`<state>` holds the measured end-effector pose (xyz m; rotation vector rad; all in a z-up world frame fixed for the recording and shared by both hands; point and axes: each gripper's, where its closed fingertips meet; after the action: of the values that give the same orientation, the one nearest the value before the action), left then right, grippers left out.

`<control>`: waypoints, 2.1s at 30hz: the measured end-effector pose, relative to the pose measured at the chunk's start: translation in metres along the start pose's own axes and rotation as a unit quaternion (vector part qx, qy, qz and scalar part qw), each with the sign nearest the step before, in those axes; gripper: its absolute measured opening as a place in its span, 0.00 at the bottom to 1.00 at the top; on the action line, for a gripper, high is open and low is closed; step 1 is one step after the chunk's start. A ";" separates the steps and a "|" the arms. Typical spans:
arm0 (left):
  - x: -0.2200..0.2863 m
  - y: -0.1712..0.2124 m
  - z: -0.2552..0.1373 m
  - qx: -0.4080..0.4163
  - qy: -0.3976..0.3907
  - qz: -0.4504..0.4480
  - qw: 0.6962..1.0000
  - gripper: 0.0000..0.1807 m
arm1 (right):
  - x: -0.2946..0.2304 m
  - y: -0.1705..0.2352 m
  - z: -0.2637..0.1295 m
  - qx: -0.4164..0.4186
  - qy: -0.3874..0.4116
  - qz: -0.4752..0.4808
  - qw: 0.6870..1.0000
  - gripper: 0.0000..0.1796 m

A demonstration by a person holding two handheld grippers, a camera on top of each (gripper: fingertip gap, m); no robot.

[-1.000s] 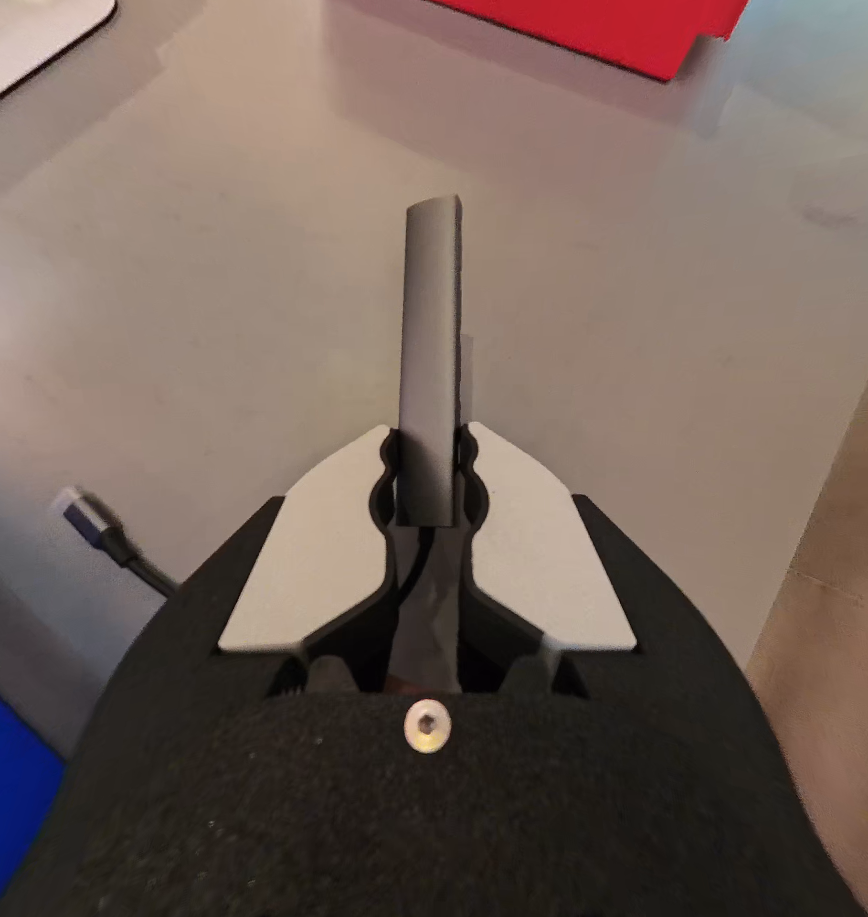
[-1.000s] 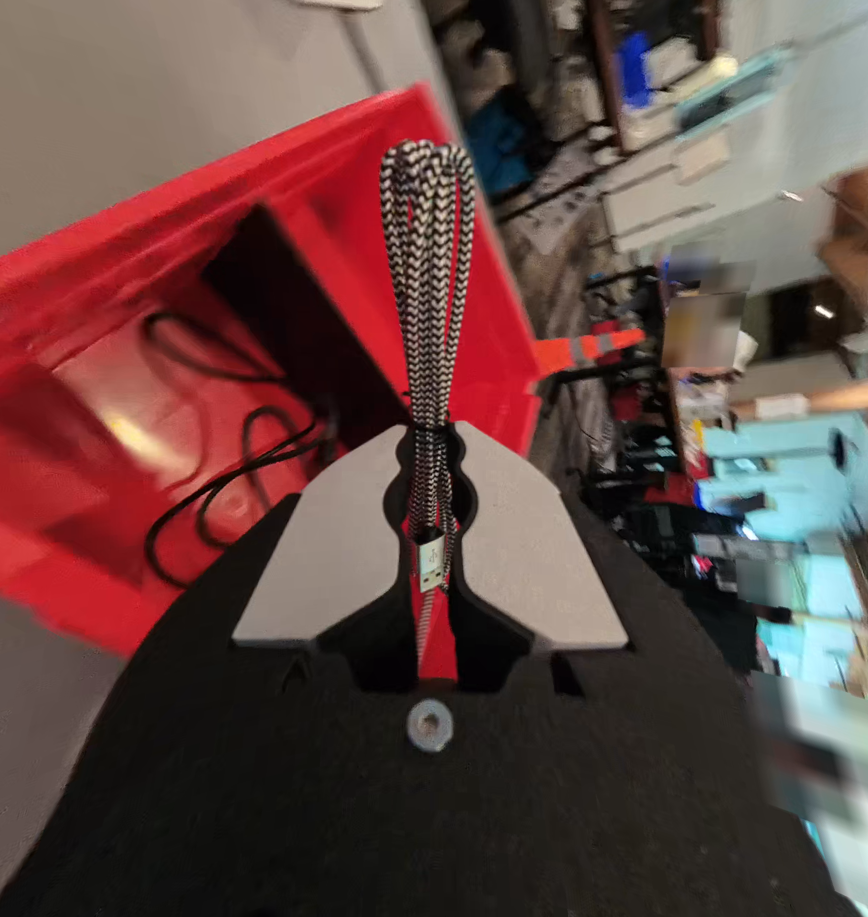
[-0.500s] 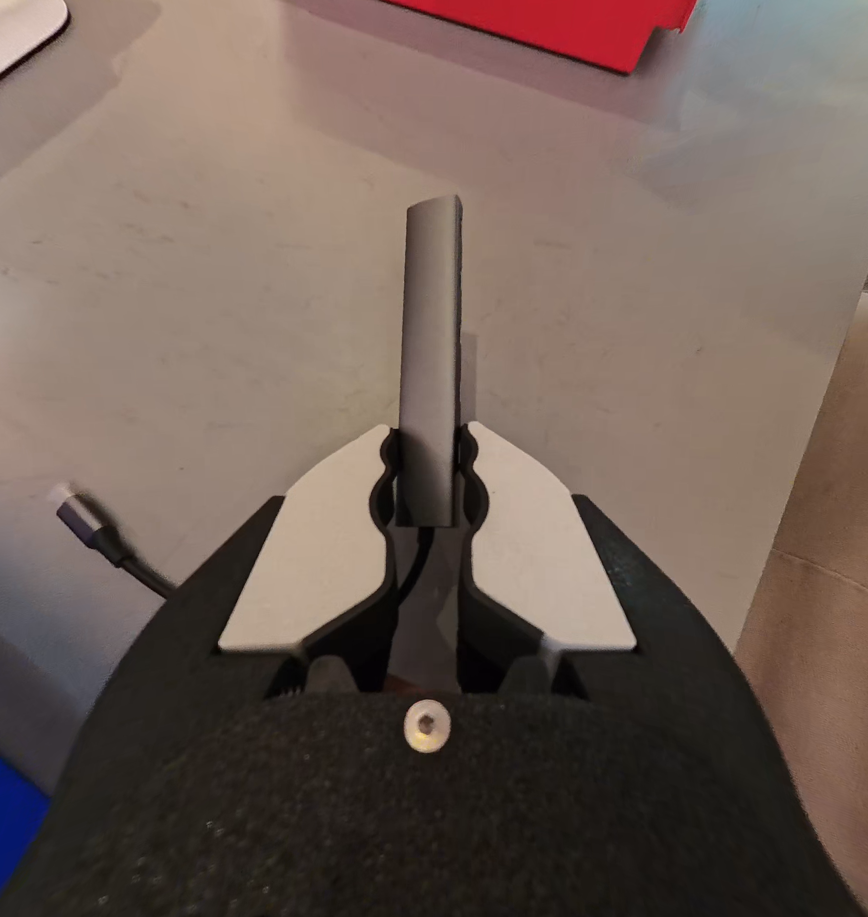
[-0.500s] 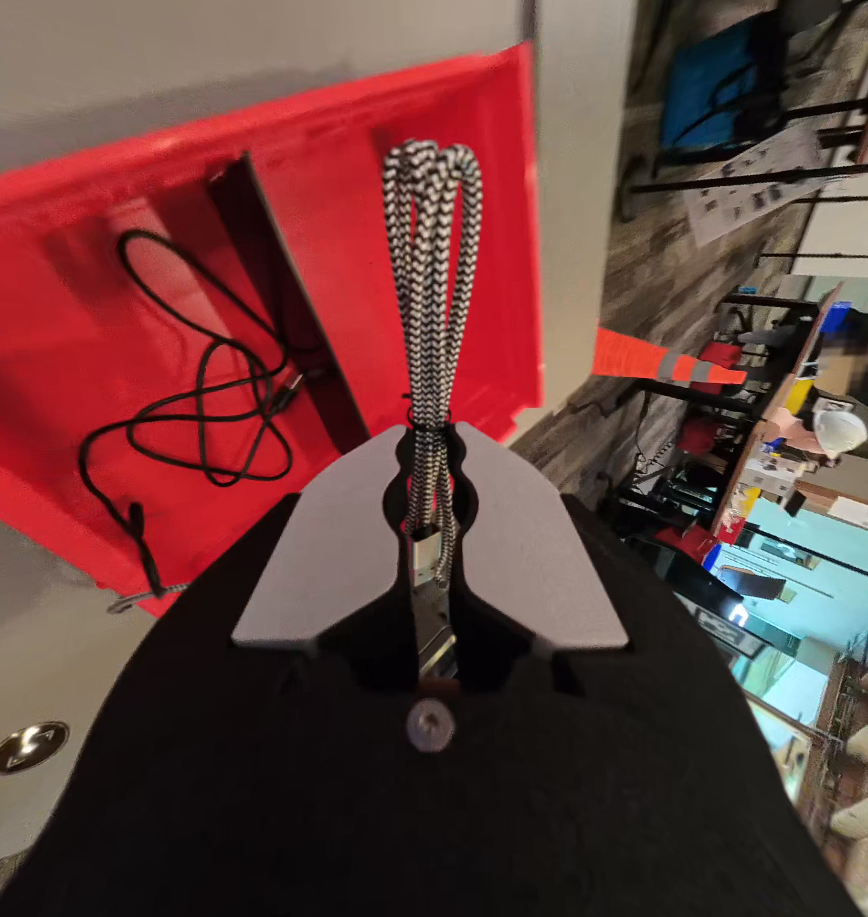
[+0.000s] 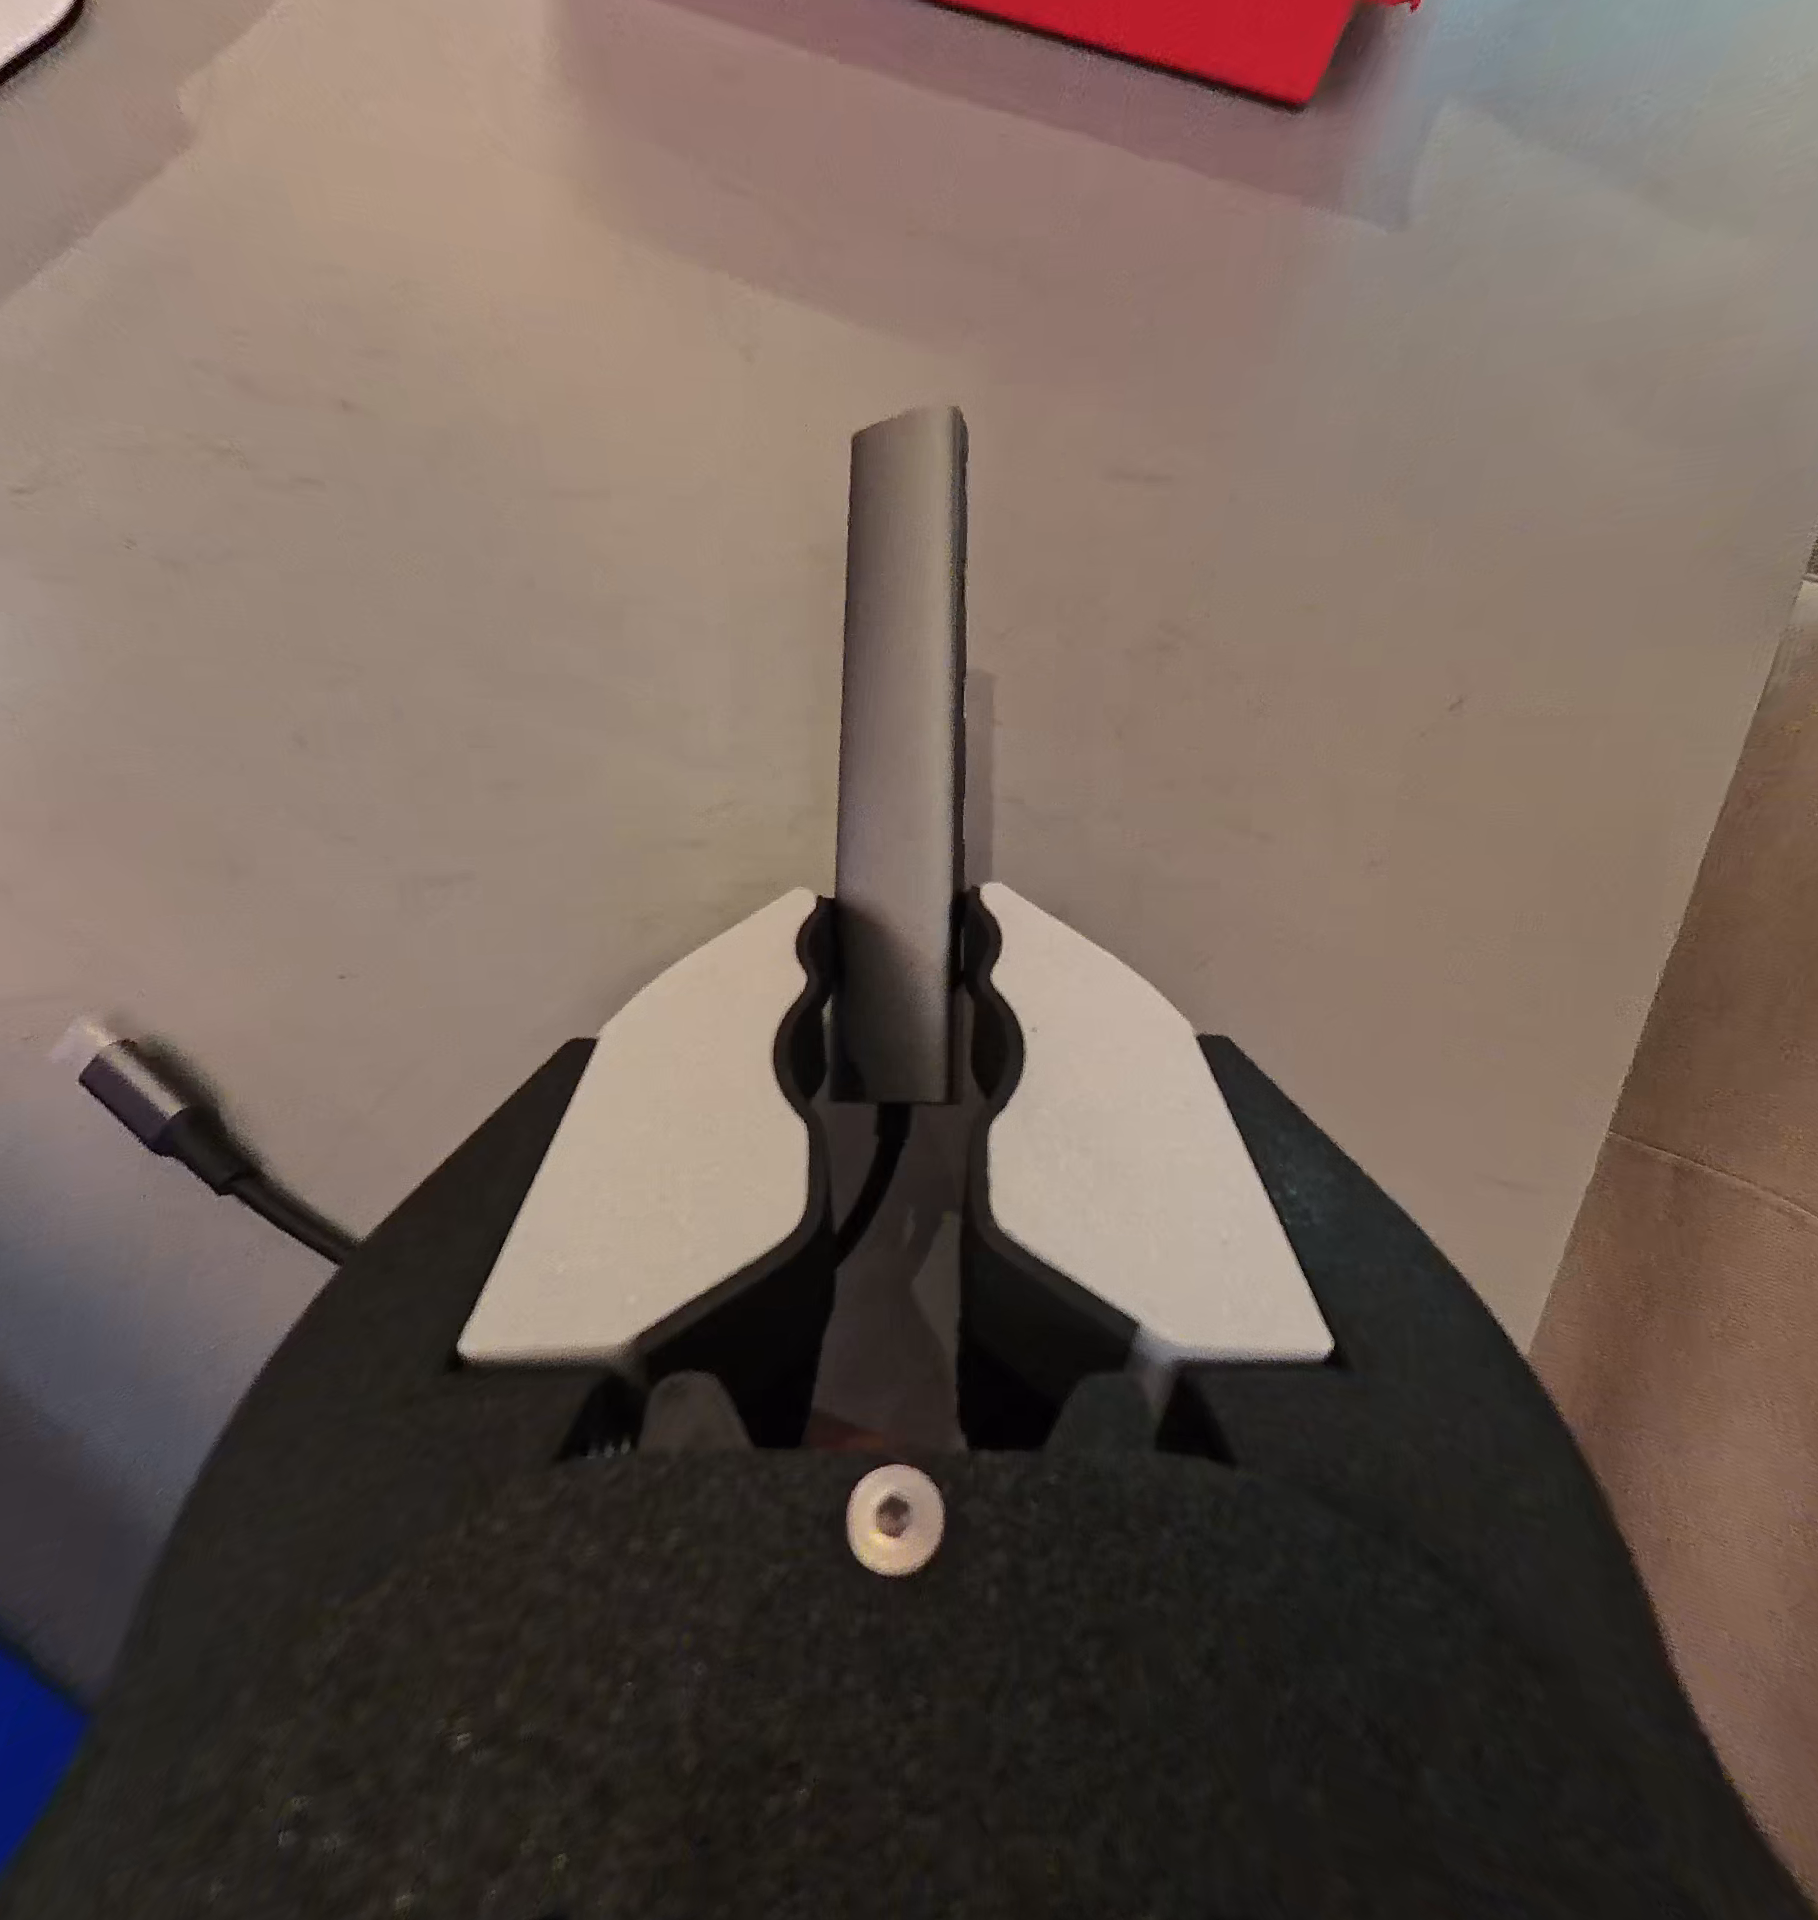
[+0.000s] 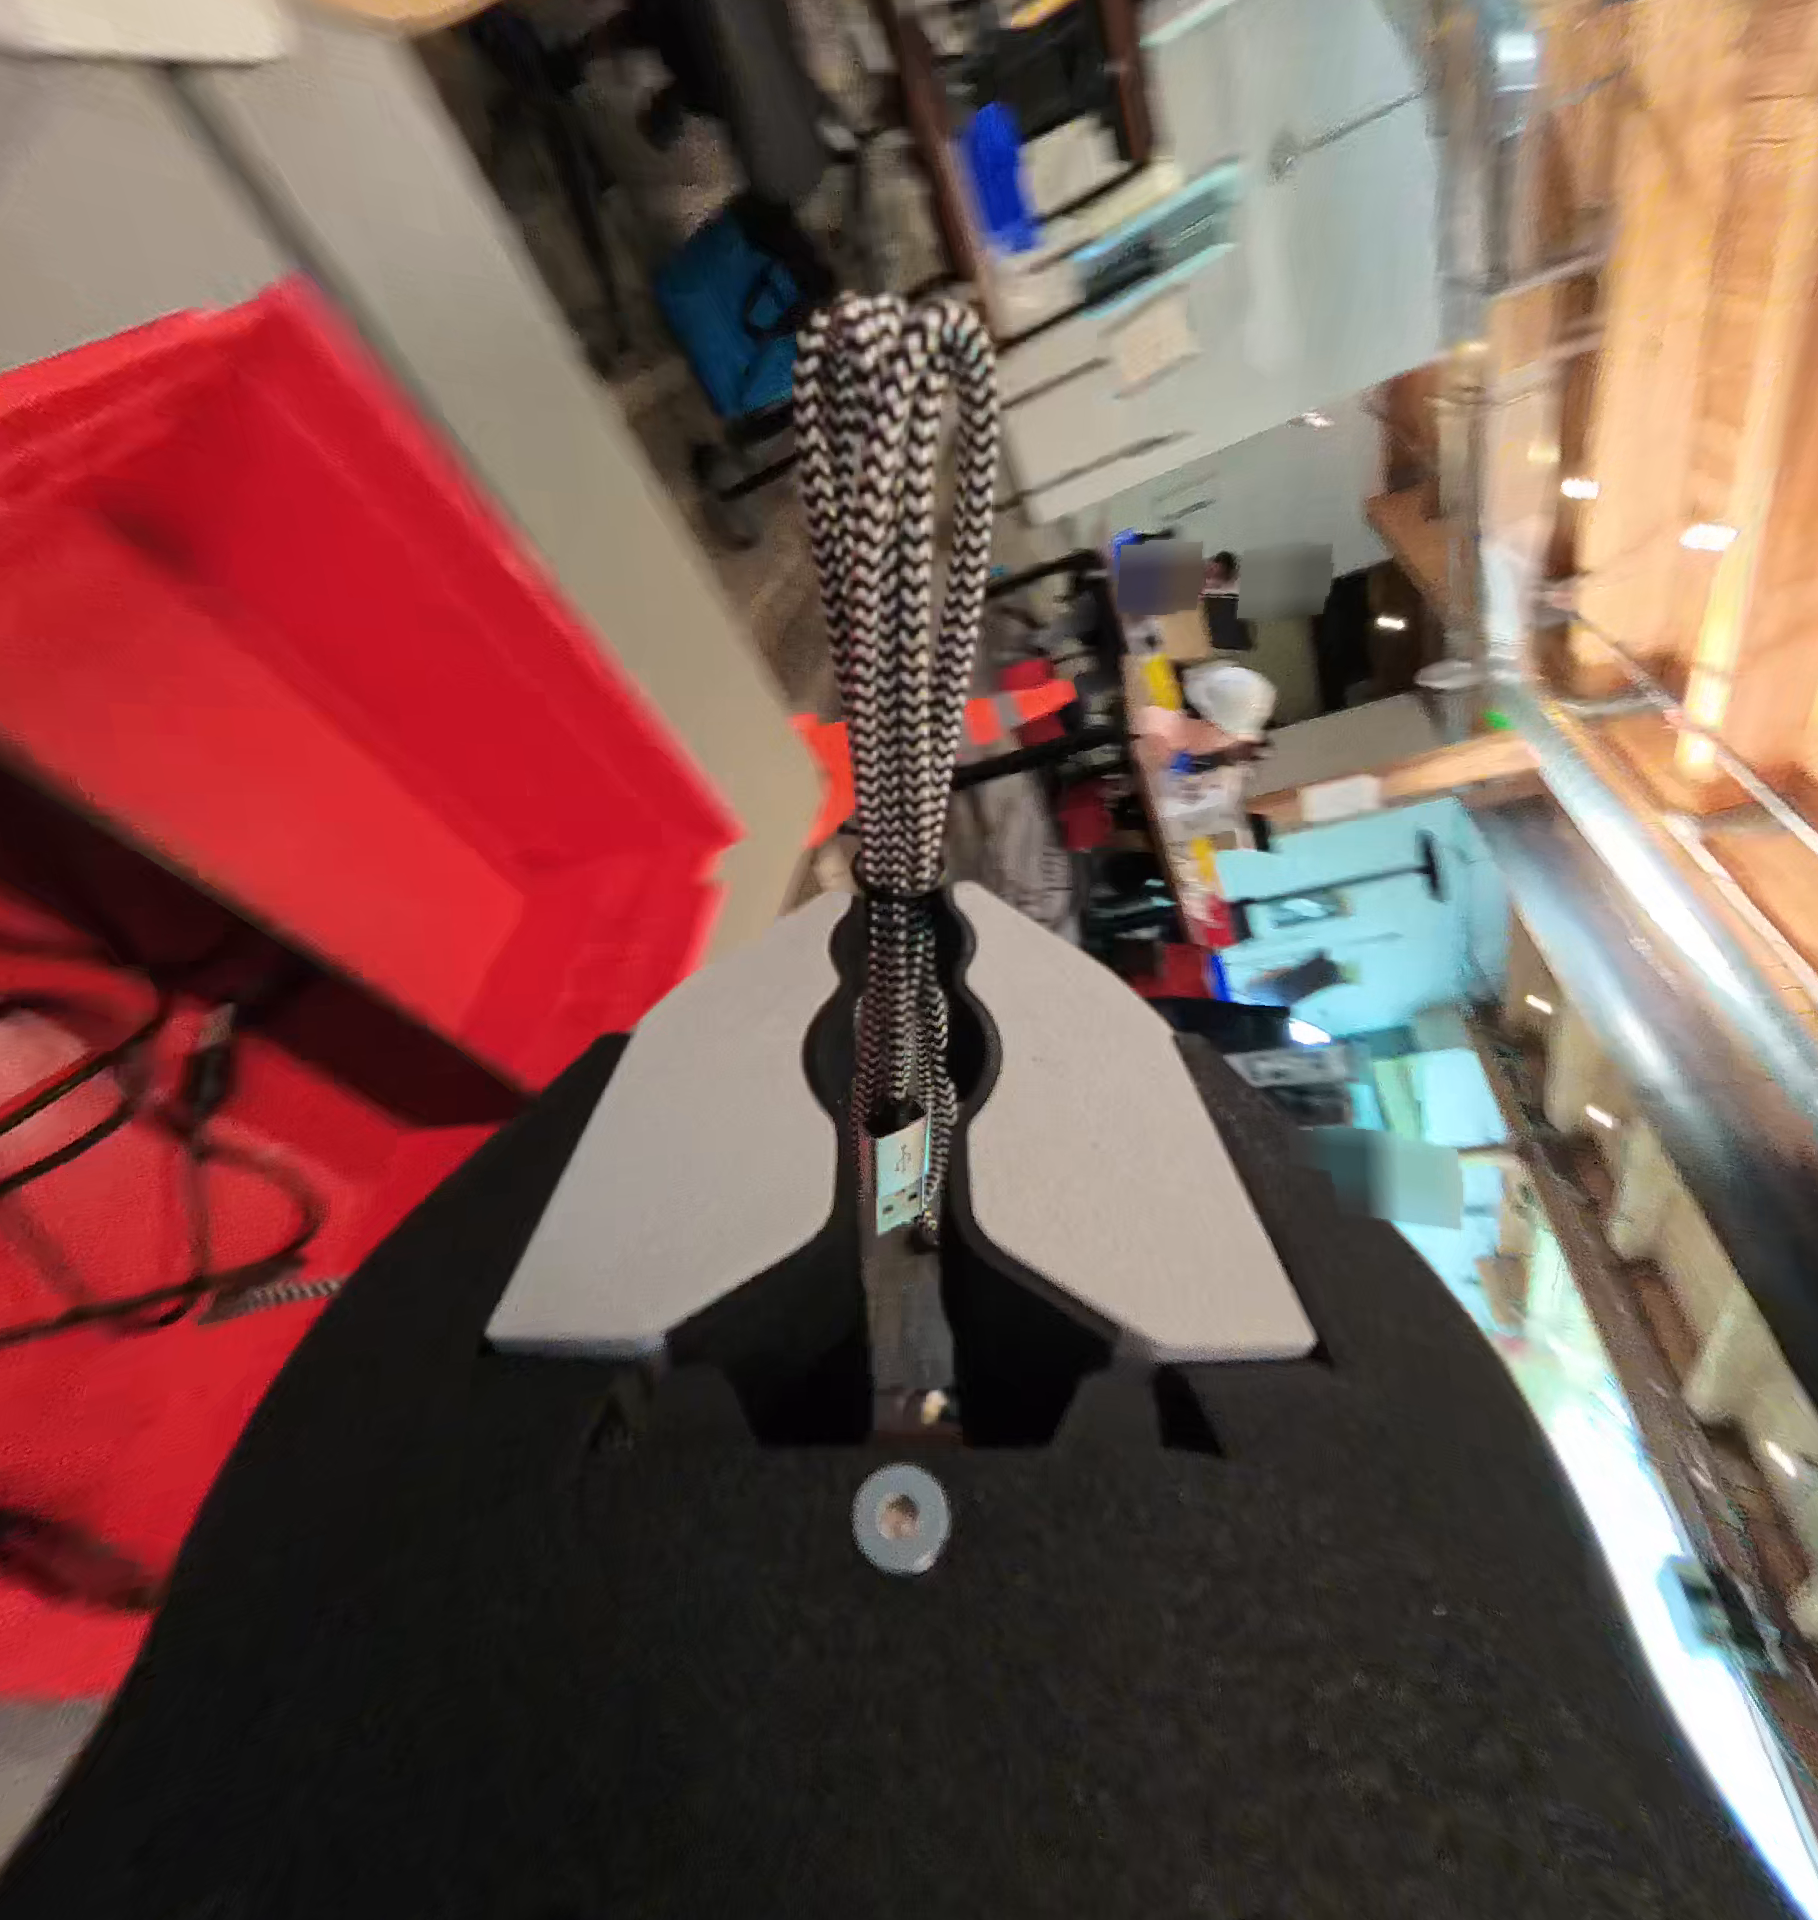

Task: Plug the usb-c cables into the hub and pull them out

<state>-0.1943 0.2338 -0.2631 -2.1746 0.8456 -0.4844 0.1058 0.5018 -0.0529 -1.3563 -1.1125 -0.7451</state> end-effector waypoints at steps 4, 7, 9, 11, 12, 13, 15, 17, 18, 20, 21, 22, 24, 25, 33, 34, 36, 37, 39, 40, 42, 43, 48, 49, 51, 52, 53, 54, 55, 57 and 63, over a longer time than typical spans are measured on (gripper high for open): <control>0.004 -0.002 0.001 0.004 0.005 0.001 1.000 0.12 | -0.090 0.052 -0.005 -0.012 -0.128 -0.095 0.987 0.06; 0.006 -0.002 0.005 -0.003 0.007 0.005 1.000 0.12 | -0.140 0.073 -0.008 -0.034 -0.242 -0.129 0.961 0.06; 0.009 -0.005 0.008 -0.004 0.009 0.010 1.000 0.12 | -0.164 0.081 -0.004 -0.059 -0.300 -0.166 0.937 0.06; 0.013 -0.010 0.009 0.000 0.012 0.013 1.000 0.12 | -0.175 0.079 0.010 -0.060 -0.315 -0.207 0.924 0.06; 0.013 -0.011 0.009 0.001 0.013 0.014 1.000 0.12 | -0.181 0.077 0.015 -0.060 -0.329 -0.224 0.915 0.06; 0.014 -0.012 0.009 0.000 0.012 0.016 1.000 0.12 | -0.187 0.075 0.019 -0.057 -0.350 -0.235 0.905 0.06; 0.014 -0.011 0.009 -0.002 0.012 0.019 1.000 0.12 | -0.197 0.074 0.025 -0.057 -0.390 -0.240 0.887 0.06; 0.014 -0.011 0.008 -0.001 0.012 0.023 1.000 0.12 | -0.199 0.073 0.028 -0.065 -0.425 -0.227 0.874 0.07; 0.013 -0.011 0.007 0.001 0.013 0.022 1.000 0.12 | -0.199 0.074 0.028 -0.075 -0.443 -0.212 0.868 0.07; 0.012 -0.011 0.006 0.006 0.015 0.021 1.000 0.12 | -0.193 0.073 0.025 -0.099 -0.466 -0.184 0.860 0.08; 0.012 -0.010 0.005 0.007 0.017 0.021 1.000 0.12 | -0.188 0.069 0.022 -0.099 -0.474 -0.165 0.859 0.10; 0.011 -0.010 0.005 0.008 0.017 0.023 1.000 0.12 | -0.181 0.062 0.019 -0.096 -0.480 -0.139 0.861 0.14; 0.010 -0.008 0.003 0.009 0.012 0.024 1.000 0.12 | -0.162 0.047 0.014 -0.088 -0.478 -0.084 0.870 0.19; 0.007 -0.010 0.002 0.014 0.007 0.025 1.000 0.12 | -0.150 0.038 0.012 -0.085 -0.471 -0.057 0.876 0.20; -0.002 -0.044 -0.020 0.106 -0.078 0.076 0.988 0.12 | -0.145 -0.126 -0.112 0.044 -0.498 0.358 0.789 0.25; -0.003 -0.049 -0.024 0.118 -0.092 0.081 0.985 0.12 | -0.160 -0.147 -0.135 0.059 -0.515 0.411 0.749 0.25; -0.003 -0.056 -0.030 0.139 -0.113 0.088 0.980 0.12 | -0.198 -0.182 -0.172 0.066 -0.561 0.490 0.664 0.31; -0.002 -0.059 -0.032 0.148 -0.122 0.096 0.977 0.12 | -0.213 -0.197 -0.184 0.063 -0.579 0.533 0.614 0.31; 0.002 -0.065 -0.037 0.162 -0.144 0.122 0.968 0.12 | -0.236 -0.216 -0.194 0.030 -0.603 0.620 0.501 0.29; 0.005 -0.069 -0.039 0.169 -0.157 0.137 0.964 0.12 | -0.242 -0.223 -0.195 0.015 -0.611 0.657 0.441 0.26; 0.014 -0.073 -0.040 0.174 -0.162 0.163 0.958 0.12 | -0.243 -0.231 -0.196 0.013 -0.621 0.689 0.374 0.27; 0.017 -0.073 -0.040 0.172 -0.166 0.175 0.955 0.12 | -0.238 -0.232 -0.192 0.027 -0.611 0.698 0.373 0.27; 0.025 -0.072 -0.031 0.159 -0.178 0.186 0.953 0.12 | -0.229 -0.226 -0.186 0.048 -0.585 0.671 0.453 0.05; 0.028 -0.072 -0.031 0.166 -0.167 0.174 0.956 0.13 | -0.224 -0.223 -0.183 0.054 -0.575 0.666 0.472 0.05; 0.031 -0.075 -0.035 0.181 -0.150 0.139 0.962 0.17 | -0.198 -0.212 -0.168 0.077 -0.529 0.663 0.524 0.05; 0.034 -0.076 -0.039 0.190 -0.135 0.122 0.965 0.17 | -0.178 -0.206 -0.160 0.095 -0.508 0.657 0.549 0.05; 0.034 -0.078 -0.044 0.206 -0.129 0.105 0.964 0.17 | -0.153 -0.198 -0.152 0.114 -0.477 0.648 0.582 0.05; 0.033 -0.078 -0.048 0.216 -0.125 0.087 0.964 0.17 | -0.124 -0.186 -0.142 0.131 -0.432 0.635 0.626 0.05; 0.035 -0.073 -0.048 0.216 -0.110 0.069 0.968 0.17 | -0.092 -0.171 -0.131 0.146 -0.379 0.616 0.675 0.05; 0.040 -0.052 -0.042 0.193 -0.074 0.040 0.978 0.15 | -0.033 -0.136 -0.110 0.144 -0.277 0.560 0.767 0.05; 0.031 -0.018 -0.043 0.134 -0.104 0.027 0.985 0.13 | 0.045 -0.052 -0.049 0.013 -0.117 0.343 0.932 0.05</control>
<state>-0.1894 0.1996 -0.2190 -1.9106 0.6809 -0.3181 0.0826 0.4554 0.0137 -1.6998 -0.7326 -0.0549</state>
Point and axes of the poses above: each gripper's, where its closed fingertips meet, z out along the fingers, y out of its underside, x = y × z across the jaws, and after that the axes turned 7 degrees about y, right-handed
